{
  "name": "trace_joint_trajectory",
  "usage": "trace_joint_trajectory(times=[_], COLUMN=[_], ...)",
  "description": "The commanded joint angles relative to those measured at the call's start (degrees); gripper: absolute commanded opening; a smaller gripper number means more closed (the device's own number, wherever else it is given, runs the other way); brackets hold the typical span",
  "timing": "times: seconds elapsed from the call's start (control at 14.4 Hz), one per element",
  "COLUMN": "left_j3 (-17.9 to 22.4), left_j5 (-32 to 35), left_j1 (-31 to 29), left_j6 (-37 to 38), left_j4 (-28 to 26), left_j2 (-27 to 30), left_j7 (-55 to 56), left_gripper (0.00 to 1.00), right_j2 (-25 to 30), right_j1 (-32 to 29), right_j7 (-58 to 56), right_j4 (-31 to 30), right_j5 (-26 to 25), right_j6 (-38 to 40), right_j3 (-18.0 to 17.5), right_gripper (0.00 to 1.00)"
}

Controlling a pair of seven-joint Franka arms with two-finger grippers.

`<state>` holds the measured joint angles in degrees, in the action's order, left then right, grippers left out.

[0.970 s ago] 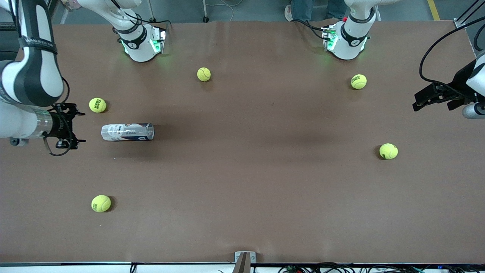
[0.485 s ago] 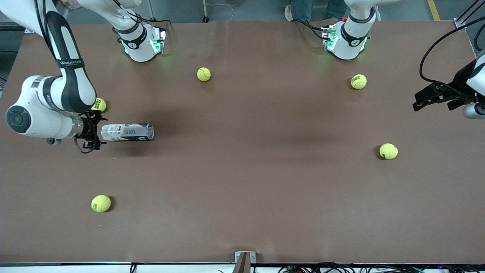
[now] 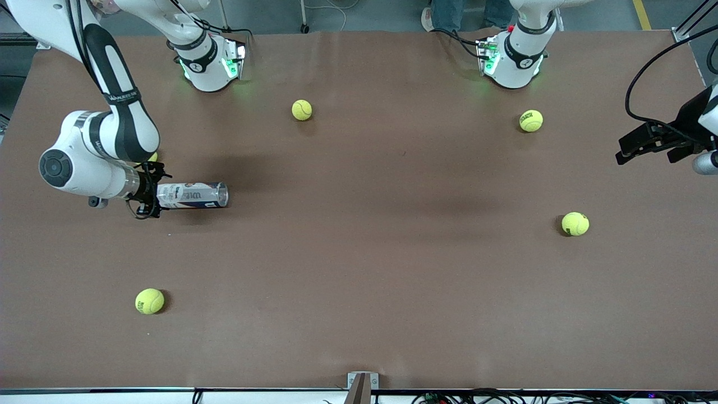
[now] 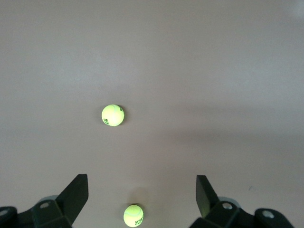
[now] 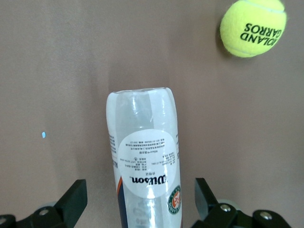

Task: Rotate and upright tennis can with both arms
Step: 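Close the right gripper around the can's body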

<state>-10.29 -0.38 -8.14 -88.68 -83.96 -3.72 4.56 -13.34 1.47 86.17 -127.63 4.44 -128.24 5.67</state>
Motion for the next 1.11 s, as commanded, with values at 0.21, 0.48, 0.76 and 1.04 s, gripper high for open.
trace_joint_trajectory(times=[0.21,0.48,0.76,1.04], left_j3=[-0.08,-0.08,-0.08,-0.08], left_j5=[-0.58,-0.58,-0.58,-0.58], left_j1=[-0.56,-0.56,-0.74,-0.74], left_j6=[-1.49,-1.94,-1.85,-1.5], left_j4=[-0.24,-0.24,-0.24,-0.33], left_j2=[0.82,0.82,1.17,1.17], left_j7=[-0.43,-0.43,-0.6,-0.6], left_gripper=[1.0,1.0,1.0,1.0], right_j2=[1.82,1.03,-0.55,-1.69], right_j1=[1.6,2.49,3.45,3.45], right_j7=[1.1,1.63,1.8,1.8], right_j4=[-7.28,-8.78,-9.13,-9.22], right_j5=[1.19,1.19,1.19,1.28], right_j6=[-11.39,-14.05,-15.01,-16.51], right_j3=[-0.05,-0.05,-0.14,-0.14], right_gripper=[1.0,1.0,1.0,1.0])
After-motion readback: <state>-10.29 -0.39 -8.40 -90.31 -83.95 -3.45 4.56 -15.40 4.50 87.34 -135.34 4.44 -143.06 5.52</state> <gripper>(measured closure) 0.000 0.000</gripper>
